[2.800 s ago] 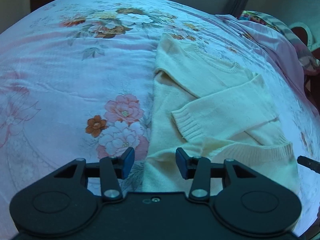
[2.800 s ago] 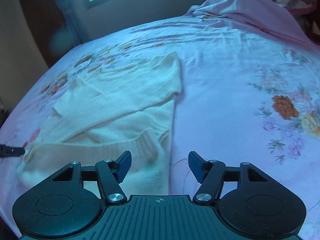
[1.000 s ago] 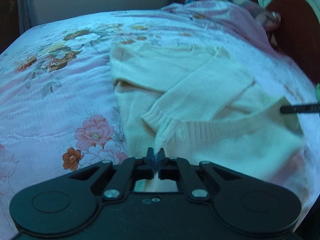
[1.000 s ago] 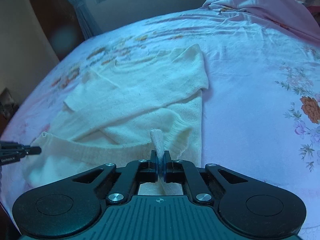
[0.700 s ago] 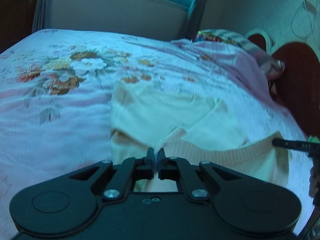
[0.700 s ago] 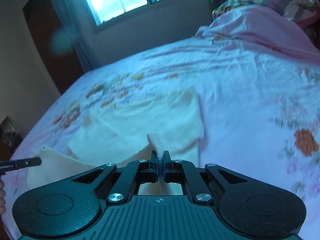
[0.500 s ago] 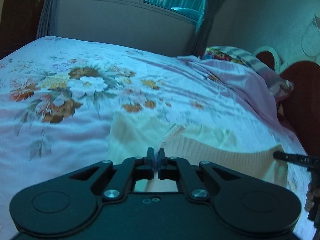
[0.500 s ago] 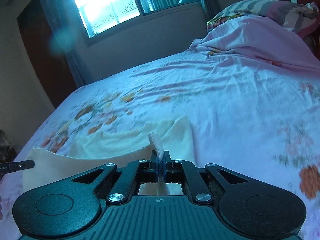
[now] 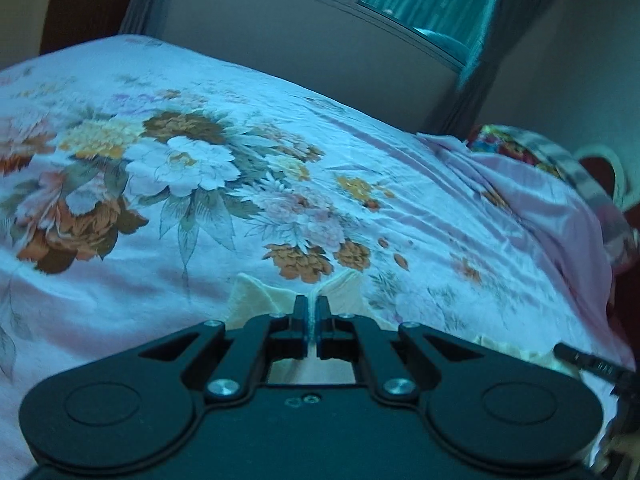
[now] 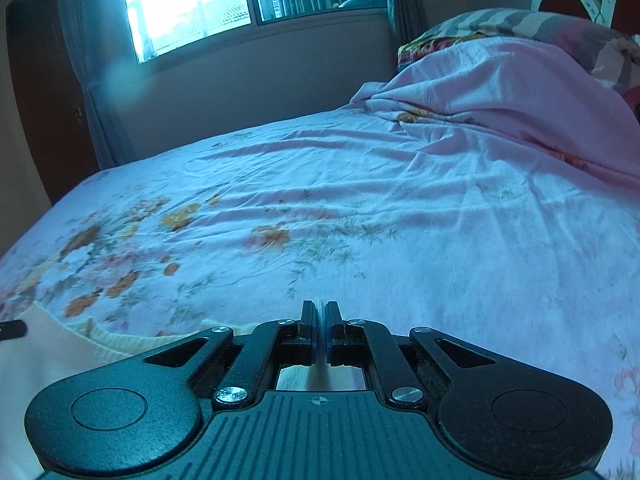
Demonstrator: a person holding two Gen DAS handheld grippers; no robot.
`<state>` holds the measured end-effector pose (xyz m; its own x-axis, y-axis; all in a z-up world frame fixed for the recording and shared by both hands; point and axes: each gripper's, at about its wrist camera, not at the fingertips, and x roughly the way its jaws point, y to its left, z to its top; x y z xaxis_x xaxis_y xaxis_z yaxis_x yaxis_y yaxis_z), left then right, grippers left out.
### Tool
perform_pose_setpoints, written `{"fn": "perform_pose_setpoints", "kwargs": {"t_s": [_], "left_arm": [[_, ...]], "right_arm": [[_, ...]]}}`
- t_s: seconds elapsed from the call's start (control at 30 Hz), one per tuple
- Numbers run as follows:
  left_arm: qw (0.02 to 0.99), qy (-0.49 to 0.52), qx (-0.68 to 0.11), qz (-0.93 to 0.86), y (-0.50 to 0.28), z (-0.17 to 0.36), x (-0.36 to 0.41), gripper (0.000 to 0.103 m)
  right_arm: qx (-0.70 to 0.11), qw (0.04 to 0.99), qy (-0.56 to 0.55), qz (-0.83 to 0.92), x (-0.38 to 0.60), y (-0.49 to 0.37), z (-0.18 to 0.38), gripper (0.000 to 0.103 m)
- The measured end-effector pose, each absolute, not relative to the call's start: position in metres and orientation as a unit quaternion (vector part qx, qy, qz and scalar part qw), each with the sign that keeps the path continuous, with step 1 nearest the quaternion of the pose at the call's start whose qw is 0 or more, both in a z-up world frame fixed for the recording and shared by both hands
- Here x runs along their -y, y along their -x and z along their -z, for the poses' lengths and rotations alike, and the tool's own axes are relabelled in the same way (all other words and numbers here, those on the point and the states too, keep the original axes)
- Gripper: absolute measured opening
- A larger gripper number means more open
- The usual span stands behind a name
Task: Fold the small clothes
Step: 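Lift the hem with both grippers, fold it onto the collar, release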
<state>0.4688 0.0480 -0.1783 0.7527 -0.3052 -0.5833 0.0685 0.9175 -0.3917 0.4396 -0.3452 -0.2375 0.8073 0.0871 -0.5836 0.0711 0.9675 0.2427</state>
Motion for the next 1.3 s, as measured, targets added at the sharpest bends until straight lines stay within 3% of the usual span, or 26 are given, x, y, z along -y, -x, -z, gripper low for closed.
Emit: {"fn": "perform_pose_setpoints", "kwargs": {"t_s": [0.2, 0.27, 0.33, 0.37, 0.43, 0.47, 0.5, 0.53, 0.57, 0.77, 0.9, 1.0, 1.1, 1.17, 1.23, 1.3], "left_arm": [[0.91, 0.108, -0.388, 0.097, -0.468, 0.202, -0.035, 0.006], [0.913, 0.079, -0.386, 0.102, -0.463, 0.202, -0.03, 0.009], [0.913, 0.064, -0.388, 0.107, -0.461, 0.201, -0.025, 0.017], [0.913, 0.061, -0.389, 0.109, -0.46, 0.2, -0.022, 0.019], [0.912, 0.05, -0.392, 0.109, -0.461, 0.199, -0.017, 0.019], [0.912, 0.047, -0.392, 0.11, -0.461, 0.199, -0.016, 0.018], [0.913, 0.042, -0.391, 0.106, -0.461, 0.198, -0.015, 0.013], [0.917, 0.036, -0.386, 0.097, -0.461, 0.198, -0.014, 0.004], [0.918, 0.038, -0.382, 0.094, -0.46, 0.197, -0.015, 0.002], [0.931, 0.108, -0.343, 0.07, -0.461, 0.18, -0.035, 0.002], [0.933, 0.101, -0.343, 0.045, -0.473, 0.186, -0.035, 0.002], [0.925, 0.041, -0.378, 0.027, -0.479, 0.205, -0.024, 0.006], [0.928, 0.037, -0.37, 0.026, -0.465, 0.193, -0.027, 0.021], [0.932, 0.039, -0.359, 0.034, -0.448, 0.18, -0.032, 0.019], [0.931, 0.036, -0.357, 0.06, -0.423, 0.168, -0.031, 0.02], [0.927, 0.027, -0.365, 0.083, -0.398, 0.165, -0.026, 0.021]], "right_arm": [[-0.373, 0.904, -0.205, -0.052, 0.368, -0.44, 0.251, 0.006], [-0.38, 0.904, -0.19, -0.049, 0.373, -0.432, 0.245, 0.018], [-0.388, 0.905, -0.168, -0.051, 0.371, -0.428, 0.244, 0.059], [-0.386, 0.906, -0.163, -0.054, 0.369, -0.426, 0.245, 0.062], [-0.384, 0.91, -0.146, -0.059, 0.362, -0.428, 0.246, 0.056], [-0.384, 0.913, -0.132, -0.051, 0.357, -0.43, 0.248, 0.04], [-0.391, 0.91, -0.125, -0.053, 0.353, -0.434, 0.25, 0.005], [-0.394, 0.91, -0.121, -0.049, 0.349, -0.435, 0.252, 0.006], [-0.39, 0.913, -0.111, -0.048, 0.345, -0.435, 0.252, 0.006], [-0.311, 0.944, -0.108, -0.032, 0.346, -0.426, 0.233, 0.002], [-0.322, 0.943, -0.08, -0.012, 0.338, -0.448, 0.24, 0.002], [-0.384, 0.922, -0.059, -0.01, 0.329, -0.465, 0.266, 0.002], [-0.381, 0.922, -0.072, -0.011, 0.332, -0.456, 0.255, 0.003], [-0.37, 0.925, -0.085, -0.018, 0.337, -0.438, 0.24, 0.007], [-0.356, 0.926, -0.111, -0.053, 0.336, -0.404, 0.22, 0.025], [-0.358, 0.92, -0.127, -0.095, 0.326, -0.37, 0.21, 0.033]]}}
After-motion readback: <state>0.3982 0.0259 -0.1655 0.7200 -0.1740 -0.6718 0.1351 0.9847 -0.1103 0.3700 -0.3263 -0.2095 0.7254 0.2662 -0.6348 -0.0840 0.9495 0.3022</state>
